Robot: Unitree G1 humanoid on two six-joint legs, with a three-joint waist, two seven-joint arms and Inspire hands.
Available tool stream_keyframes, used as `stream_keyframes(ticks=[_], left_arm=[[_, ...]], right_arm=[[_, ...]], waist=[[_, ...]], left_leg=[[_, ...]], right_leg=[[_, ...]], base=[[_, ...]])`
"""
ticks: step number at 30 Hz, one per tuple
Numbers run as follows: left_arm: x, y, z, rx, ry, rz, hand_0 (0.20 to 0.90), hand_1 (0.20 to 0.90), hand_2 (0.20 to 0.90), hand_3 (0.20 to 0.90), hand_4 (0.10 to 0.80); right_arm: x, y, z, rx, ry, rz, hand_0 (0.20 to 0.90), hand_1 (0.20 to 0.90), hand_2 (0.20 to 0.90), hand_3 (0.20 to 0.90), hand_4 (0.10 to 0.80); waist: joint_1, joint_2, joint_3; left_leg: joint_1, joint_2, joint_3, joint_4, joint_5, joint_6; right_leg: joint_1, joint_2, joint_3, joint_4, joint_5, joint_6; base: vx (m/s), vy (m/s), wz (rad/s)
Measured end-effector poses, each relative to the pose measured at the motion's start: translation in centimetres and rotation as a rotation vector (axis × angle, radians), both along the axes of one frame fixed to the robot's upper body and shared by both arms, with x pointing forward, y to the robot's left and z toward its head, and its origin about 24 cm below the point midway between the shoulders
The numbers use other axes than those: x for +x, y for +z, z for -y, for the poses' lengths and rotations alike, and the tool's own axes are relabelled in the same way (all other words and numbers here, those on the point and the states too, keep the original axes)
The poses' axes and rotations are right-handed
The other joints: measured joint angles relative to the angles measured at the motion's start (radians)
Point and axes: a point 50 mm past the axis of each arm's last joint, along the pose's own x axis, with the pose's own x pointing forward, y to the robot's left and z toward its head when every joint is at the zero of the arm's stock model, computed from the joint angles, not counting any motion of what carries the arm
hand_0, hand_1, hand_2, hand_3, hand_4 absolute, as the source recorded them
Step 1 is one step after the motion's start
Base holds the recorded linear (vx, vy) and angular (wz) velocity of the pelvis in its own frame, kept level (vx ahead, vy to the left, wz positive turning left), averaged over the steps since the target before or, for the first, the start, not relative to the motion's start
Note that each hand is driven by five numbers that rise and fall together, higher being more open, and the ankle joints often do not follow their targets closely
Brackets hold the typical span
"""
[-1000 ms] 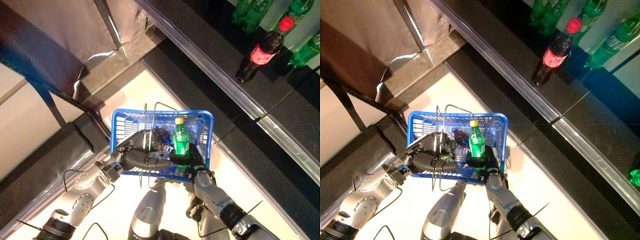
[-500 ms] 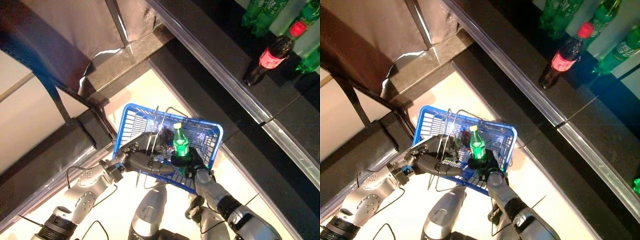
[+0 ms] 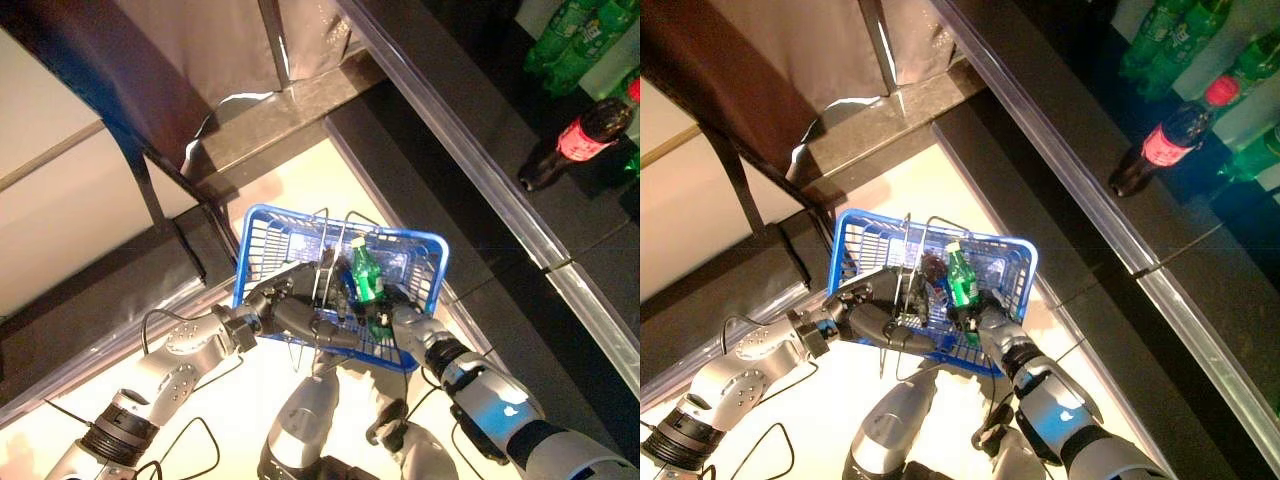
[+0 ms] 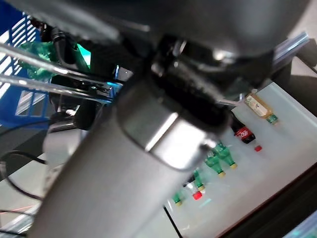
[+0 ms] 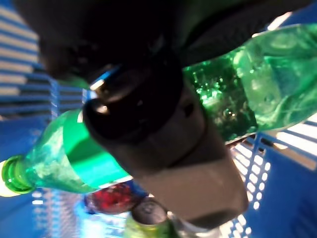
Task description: Pick up the drink and place into the basket.
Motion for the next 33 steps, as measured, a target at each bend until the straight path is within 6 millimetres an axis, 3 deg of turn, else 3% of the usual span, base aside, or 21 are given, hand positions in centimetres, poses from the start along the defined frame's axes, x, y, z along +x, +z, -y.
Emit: stream_keyframes(ticks=[11,20,23,24,25,26,28,33], left_arm=[[-0.2,-1.0,0.9,0.078,-0.02,-0.054,0.3,0.3,0.3,0.2,0.1],[-0.2,-1.1,1.0,0.073,-0.007,-0.056,0.3,0.3,0.3,0.2,0.1],[0.4,-0.6,2.5,0.08,-0.005,-0.029,0.3,0.3,0.3,0.2,0.1],[0.8,-0.2,3.4,0.104,-0.007,-0.002,0.3,0.3,0.3,0.2,0.1],[1.2,0.2,4.4,0.128,-0.018,0.021,0.3,0.3,0.3,0.2,0.1],[1.7,1.2,6.0,0.162,-0.04,0.063,0.3,0.3,0.3,0.2,0.1],[2.0,2.0,7.3,0.186,-0.047,0.111,0.3,0.3,0.3,0.2,0.1],[3.4,2.9,8.8,0.21,0.036,0.16,0.3,0.3,0.3,0.2,0.1]], right_arm=[[-1.6,-1.6,1.6,0.006,-0.051,-0.227,0.3,0.3,0.3,0.2,0.1],[-1.7,-1.7,1.8,0.01,-0.053,-0.243,0.3,0.3,0.3,0.2,0.1],[-1.6,-1.6,1.6,0.0,-0.047,-0.237,0.305,0.305,0.305,0.205,0.105],[-1.5,-1.4,1.8,-0.02,-0.052,-0.245,0.359,0.359,0.359,0.269,0.169],[-1.4,-1.2,1.6,-0.037,-0.047,-0.256,0.524,0.524,0.524,0.461,0.361],[-1.2,-0.9,1.4,-0.054,-0.04,-0.265,0.789,0.789,0.789,0.771,0.671],[-0.9,-0.5,1.3,-0.069,-0.028,-0.256,0.9,0.9,0.9,0.9,0.8],[0.7,1.4,0.5,-0.104,0.057,-0.158,0.9,0.9,0.9,0.9,0.8]], waist=[[-0.001,-0.004,-0.001],[-0.004,-0.005,-0.001],[-0.006,-0.009,0.0],[-0.006,-0.01,0.001],[-0.006,-0.011,0.001],[-0.013,-0.018,0.0],[-0.031,-0.019,0.0],[-0.126,-0.029,-0.005]], left_leg=[[0.0,-0.002,0.0,0.014,-0.001,0.001],[-0.001,-0.006,0.0,0.015,0.0,0.002],[-0.001,-0.007,0.001,0.019,-0.001,0.003],[-0.003,-0.007,0.004,0.027,-0.003,0.005],[-0.003,-0.007,0.007,0.032,-0.004,0.005],[-0.002,-0.007,0.018,0.035,-0.004,0.006],[-0.003,-0.007,0.033,0.043,-0.007,0.01],[-0.028,-0.008,0.079,0.066,-0.016,0.025]], right_leg=[[-0.005,-0.003,0.001,0.014,-0.003,-0.004],[-0.007,-0.008,0.001,0.017,-0.003,-0.003],[-0.008,-0.01,0.003,0.019,-0.004,-0.002],[-0.008,-0.009,0.005,0.022,-0.004,-0.001],[-0.008,-0.01,0.007,0.025,-0.002,0.001],[-0.012,-0.011,0.015,0.028,0.001,0.002],[-0.019,-0.011,0.033,0.032,0.007,0.004],[-0.064,-0.014,0.087,0.039,0.023,0.007]], base=[[0.0,0.0,0.0],[0.0,0.0,0.0],[0.031,0.009,0.0],[0.036,0.036,-0.02],[-0.008,0.074,-0.1],[-0.01,0.079,-0.17],[-0.032,0.091,-0.24],[-0.058,0.118,-0.26]])
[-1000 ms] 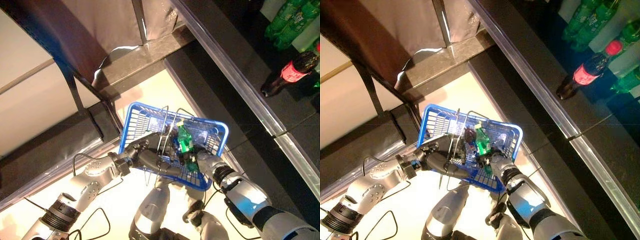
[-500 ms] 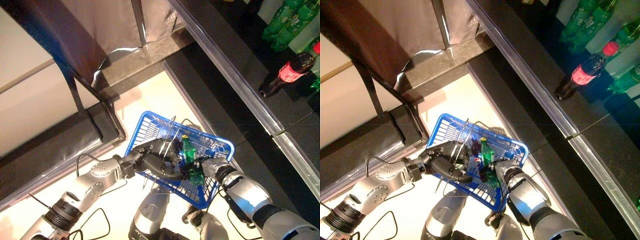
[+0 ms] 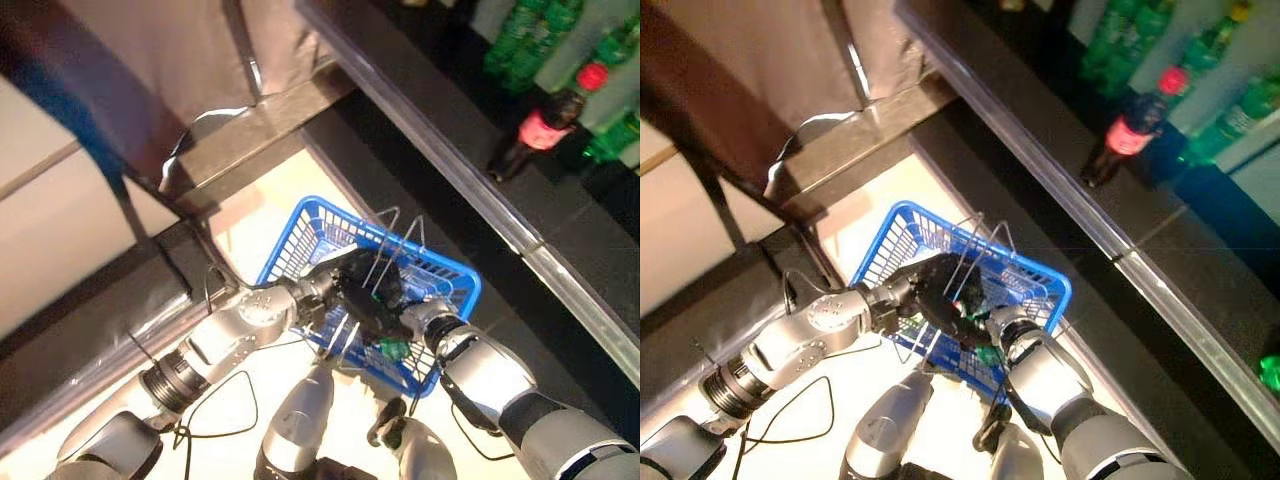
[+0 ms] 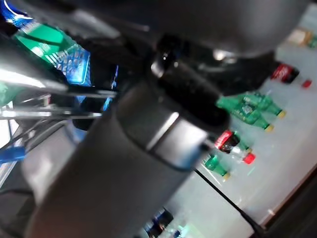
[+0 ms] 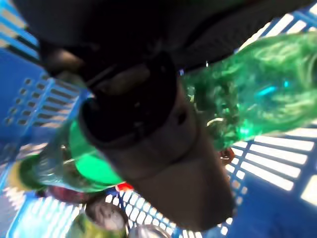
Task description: Pick up the drink and place into the basket.
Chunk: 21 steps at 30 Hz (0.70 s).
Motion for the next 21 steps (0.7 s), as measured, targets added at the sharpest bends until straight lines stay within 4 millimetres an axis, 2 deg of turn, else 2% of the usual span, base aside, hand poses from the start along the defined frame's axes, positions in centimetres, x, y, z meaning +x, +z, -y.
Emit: stream_keyframes(ticks=[5,8,13,21], left_arm=[[0.8,-1.1,-0.4,0.039,0.088,-0.021,0.3,0.3,0.3,0.2,0.1],[2.1,-1.8,-0.9,0.095,0.22,0.006,0.3,0.3,0.3,0.2,0.1],[2.4,-1.9,-1.0,0.105,0.263,0.017,0.3,0.3,0.3,0.2,0.1],[2.2,-2.1,-0.3,0.097,0.239,0.018,0.3,0.3,0.3,0.2,0.1]], right_arm=[[1.0,1.3,0.2,-0.013,0.043,0.092,0.9,0.9,0.9,0.9,0.8],[1.4,1.9,-0.6,-0.025,0.073,0.158,0.9,0.9,0.9,0.9,0.8],[0.9,3.4,-2.6,0.054,0.174,0.303,0.9,0.9,0.9,0.9,0.8],[-0.3,4.3,-0.8,0.083,0.144,0.402,0.9,0.9,0.9,0.9,0.8]], waist=[[-0.06,-0.005,0.002],[-0.109,-0.013,0.005],[-0.165,-0.036,0.009],[-0.206,-0.052,0.015]], left_leg=[[-0.029,-0.001,0.033,0.003,0.005,0.008],[-0.031,0.001,0.039,0.001,0.004,0.01],[-0.045,0.012,0.067,-0.003,0.004,0.01],[-0.043,0.023,0.083,-0.002,-0.001,0.009]], right_leg=[[-0.04,0.0,0.024,0.011,0.02,0.014],[-0.045,0.001,0.028,0.011,0.023,0.014],[-0.073,0.012,0.052,0.012,0.03,0.012],[-0.075,0.02,0.062,0.011,0.032,0.008]], base=[[-0.039,0.084,-0.18],[-0.036,0.071,-0.09],[-0.017,0.041,-0.15],[0.012,0.022,-0.05]])
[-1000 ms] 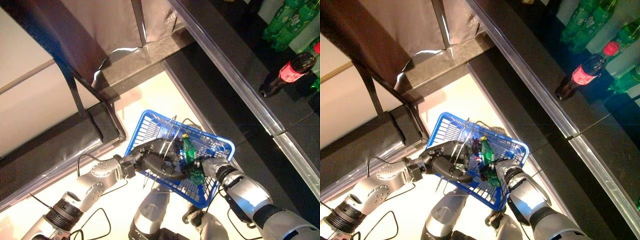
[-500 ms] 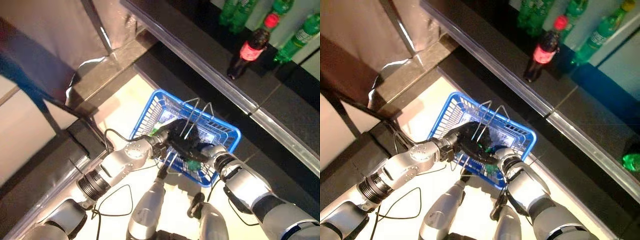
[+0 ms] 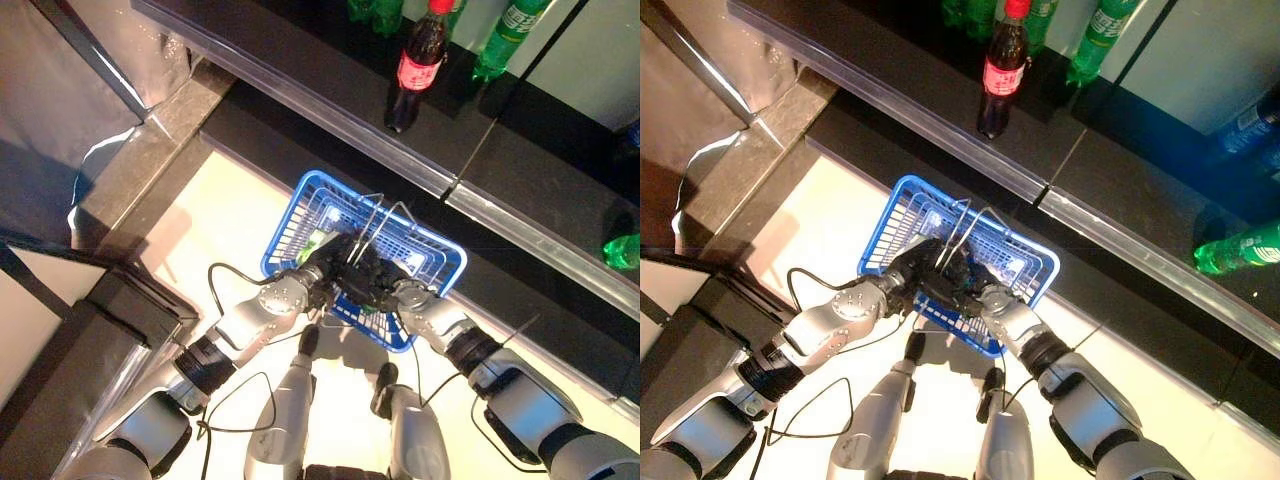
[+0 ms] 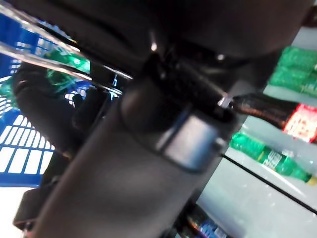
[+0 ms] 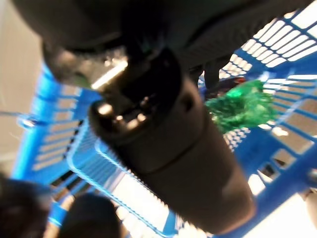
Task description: Pick up the drink and place into the basket.
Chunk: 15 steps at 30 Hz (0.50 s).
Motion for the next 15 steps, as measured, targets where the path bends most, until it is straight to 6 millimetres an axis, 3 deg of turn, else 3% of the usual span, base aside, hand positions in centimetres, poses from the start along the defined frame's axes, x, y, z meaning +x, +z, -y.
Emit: stream_keyframes(ticks=[15], left_arm=[[-1.9,-2.2,-0.6,-0.121,-0.023,-0.053,0.3,0.3,0.3,0.2,0.1]], right_arm=[[-2.9,-0.4,0.9,0.135,0.049,0.042,0.9,0.9,0.9,0.9,0.8]], waist=[[-0.027,-0.016,0.001]], left_leg=[[0.012,0.016,0.011,-0.003,-0.001,-0.001]], right_leg=[[0.011,0.017,0.017,-0.019,0.012,-0.005]], base=[[0.009,0.002,-0.02]])
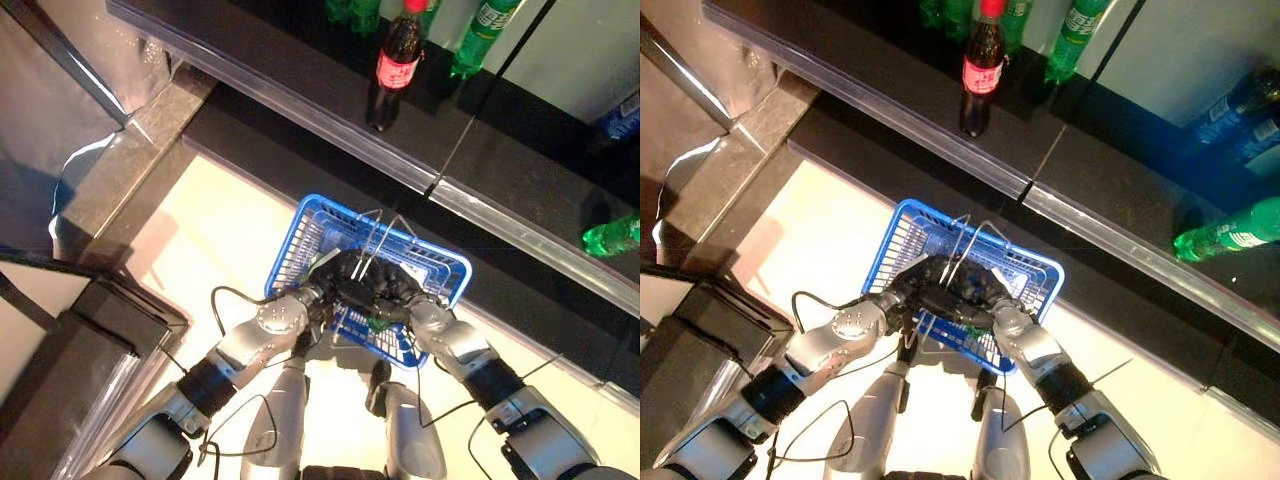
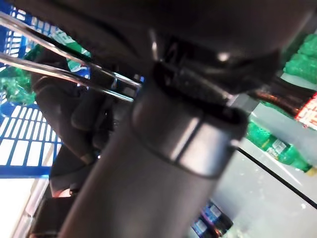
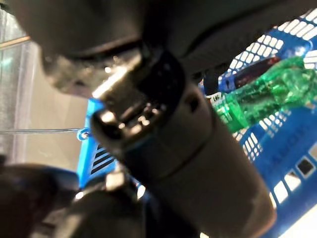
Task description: Pick up the drink and place into the basket.
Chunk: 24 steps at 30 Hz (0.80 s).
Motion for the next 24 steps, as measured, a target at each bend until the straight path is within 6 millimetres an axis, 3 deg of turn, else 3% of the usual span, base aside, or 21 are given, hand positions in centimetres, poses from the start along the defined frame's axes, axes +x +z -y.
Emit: stream_keyframes(ticks=[8,10,11,12,13,19,24], left_arm=[[-0.7,0.7,-1.3,-0.135,0.061,0.025,0.3,0.3,0.3,0.2,0.1],[0.1,1.2,-4.7,-0.138,0.207,0.05,0.3,0.3,0.3,0.2,0.1],[0.1,1.2,-4.7,-0.138,0.207,0.05,0.3,0.3,0.3,0.2,0.1],[0.4,1.2,-7.2,-0.125,0.288,0.056,0.3,0.3,0.3,0.2,0.1],[0.4,1.2,-7.8,-0.121,0.311,0.056,0.3,0.3,0.3,0.2,0.1],[0.1,-0.3,-8.7,-0.12,0.343,-0.004,0.3,0.3,0.3,0.2,0.1],[-0.6,-1.2,-11.4,-0.161,0.456,-0.034,0.3,0.3,0.3,0.2,0.1]], right_arm=[[-1.0,1.6,1.3,0.074,0.052,0.091,0.9,0.9,0.9,0.9,0.8],[-1.9,2.6,2.1,0.097,0.098,0.148,0.9,0.9,0.9,0.9,0.8],[-1.9,2.6,2.1,0.097,0.098,0.148,0.9,0.9,0.9,0.9,0.8],[-2.3,3.0,2.9,0.115,0.098,0.18,0.9,0.9,0.9,0.9,0.8],[-2.4,3.1,3.3,0.118,0.089,0.183,0.9,0.9,0.9,0.9,0.8],[-3.0,2.8,4.7,0.173,0.057,0.189,0.9,0.9,0.9,0.9,0.8],[-4.4,1.9,6.4,0.23,0.009,0.174,0.9,0.9,0.9,0.9,0.8]], waist=[[-0.005,-0.003,-0.001],[-0.019,-0.011,-0.003],[-0.019,-0.011,-0.003],[-0.032,-0.017,-0.003],[-0.033,-0.021,-0.004],[-0.03,-0.039,-0.003],[-0.03,-0.044,-0.005]], left_leg=[[0.048,0.011,0.018,-0.027,-0.001,-0.002],[0.06,0.015,0.025,-0.033,-0.003,-0.004],[0.06,0.015,0.025,-0.033,-0.003,-0.004],[0.062,0.018,0.025,-0.034,-0.005,-0.006],[0.062,0.019,0.025,-0.034,-0.006,-0.006],[0.067,0.024,0.032,-0.035,-0.009,-0.007],[0.094,0.034,0.043,-0.057,-0.01,-0.008]], right_leg=[[0.035,0.01,0.009,-0.022,0.005,-0.002],[0.04,0.016,0.023,-0.027,0.005,-0.002],[0.04,0.016,0.023,-0.027,0.005,-0.002],[0.045,0.018,0.023,-0.034,0.006,-0.003],[0.046,0.019,0.023,-0.034,0.006,-0.004],[0.051,0.023,0.027,-0.043,0.007,-0.005],[0.076,0.032,0.029,-0.074,0.017,-0.006]], base=[[0.027,-0.008,-0.08],[0.021,-0.011,-0.12],[0.011,-0.013,-0.05],[0.0,0.0,0.0],[0.0,0.0,0.0],[-0.007,-0.008,-0.03],[-0.009,-0.019,-0.07]])
